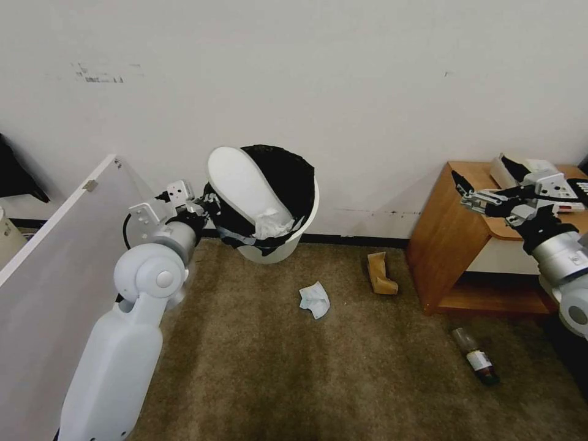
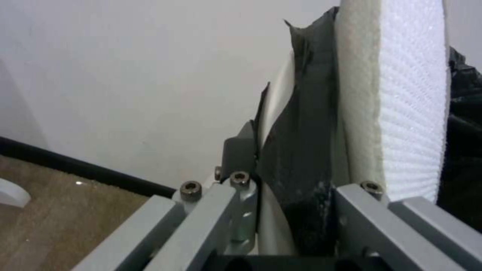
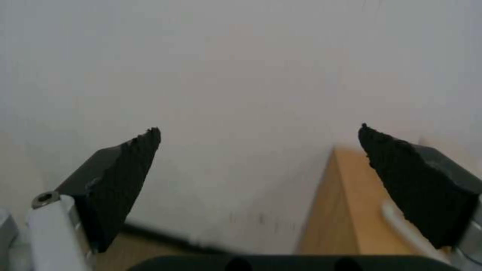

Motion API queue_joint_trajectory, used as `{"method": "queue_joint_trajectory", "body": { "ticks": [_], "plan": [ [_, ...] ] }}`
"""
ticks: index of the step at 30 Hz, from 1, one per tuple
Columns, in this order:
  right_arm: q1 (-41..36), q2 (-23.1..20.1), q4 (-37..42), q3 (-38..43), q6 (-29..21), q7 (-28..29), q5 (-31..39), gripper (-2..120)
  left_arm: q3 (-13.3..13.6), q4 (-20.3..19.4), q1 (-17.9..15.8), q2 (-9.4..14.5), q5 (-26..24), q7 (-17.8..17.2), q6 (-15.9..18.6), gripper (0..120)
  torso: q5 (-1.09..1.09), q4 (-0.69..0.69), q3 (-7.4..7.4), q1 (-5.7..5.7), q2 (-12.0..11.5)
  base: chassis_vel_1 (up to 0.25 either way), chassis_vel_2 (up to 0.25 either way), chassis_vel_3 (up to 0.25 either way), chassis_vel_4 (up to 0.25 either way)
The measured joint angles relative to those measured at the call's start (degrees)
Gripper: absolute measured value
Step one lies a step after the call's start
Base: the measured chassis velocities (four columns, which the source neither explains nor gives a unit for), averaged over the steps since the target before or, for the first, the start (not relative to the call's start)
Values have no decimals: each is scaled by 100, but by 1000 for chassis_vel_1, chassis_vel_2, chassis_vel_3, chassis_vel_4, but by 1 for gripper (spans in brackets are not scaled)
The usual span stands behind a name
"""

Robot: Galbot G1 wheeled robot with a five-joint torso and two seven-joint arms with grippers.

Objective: Pick up the trash bin and place the garbage on the floor into it.

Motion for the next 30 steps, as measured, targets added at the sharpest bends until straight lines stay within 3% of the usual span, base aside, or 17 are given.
{"method": "queue_joint_trajectory", "body": {
  "ticks": [4,9,15,18,23,30],
  "plan": [
    [60,-34,252,198,-1113,86,400,100,-9,-1,3,-7,-4,-2,3,4,0,-1,0,0,0,0,0,0,0],
    [63,-83,471,418,-1859,-103,900,100,-12,2,2,-18,-6,-4,6,4,0,-1,0,0,0,0,0,0,0],
    [-14,-176,511,399,-1932,-513,986,100,-21,0,24,-15,-7,-9,9,4,0,-1,0,0,0,0,0,0,0],
    [-84,-238,511,309,-1927,-1429,1019,100,-24,-3,27,-24,-6,-17,11,4,0,-1,0,0,0,0,0,0,0],
    [-84,-283,502,117,-1908,-1890,992,100,-23,-3,27,-32,-6,-21,12,4,0,-1,0,0,0,0,0,0,0],
    [-384,-518,363,14,-1744,-2990,564,100,-53,-3,62,-25,-3,-12,12,4,0,-1,0,0,0,0,0,0,0]
  ]
}}
